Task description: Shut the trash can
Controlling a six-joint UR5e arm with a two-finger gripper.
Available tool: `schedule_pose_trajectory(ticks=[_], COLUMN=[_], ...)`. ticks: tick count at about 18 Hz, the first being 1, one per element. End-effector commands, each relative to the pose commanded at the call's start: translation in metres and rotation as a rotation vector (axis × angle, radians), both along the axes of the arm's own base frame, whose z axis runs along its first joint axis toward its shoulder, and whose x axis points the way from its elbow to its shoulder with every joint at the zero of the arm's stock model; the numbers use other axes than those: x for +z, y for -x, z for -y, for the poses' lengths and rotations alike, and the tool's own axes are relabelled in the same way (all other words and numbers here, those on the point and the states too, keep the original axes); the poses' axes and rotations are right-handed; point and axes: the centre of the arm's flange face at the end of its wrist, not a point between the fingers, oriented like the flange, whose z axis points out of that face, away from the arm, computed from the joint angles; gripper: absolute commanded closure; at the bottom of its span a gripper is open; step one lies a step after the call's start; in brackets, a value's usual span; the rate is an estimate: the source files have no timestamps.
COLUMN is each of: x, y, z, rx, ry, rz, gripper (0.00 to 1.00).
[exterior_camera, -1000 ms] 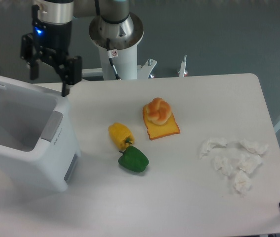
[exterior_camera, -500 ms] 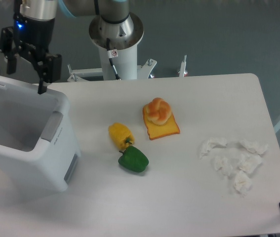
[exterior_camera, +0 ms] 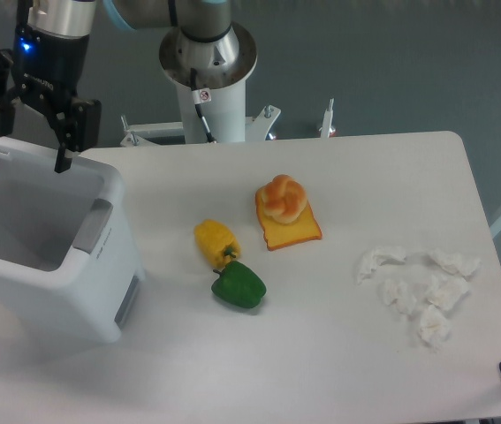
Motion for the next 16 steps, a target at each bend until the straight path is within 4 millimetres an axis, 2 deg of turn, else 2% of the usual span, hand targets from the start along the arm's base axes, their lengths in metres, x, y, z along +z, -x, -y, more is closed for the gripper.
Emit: schedule_pose_trajectory(ticks=[6,9,16], x=[0.006,0.010,0.011], y=[-0.004,-0.023,-0.050], z=[0.004,0.007,0.011], rx=[0.006,-0.025,-0.070], ry=[-0.009,-0.017,-0.014], rz=[0.003,0.002,0.005], gripper=[0.00,0.00,0.00])
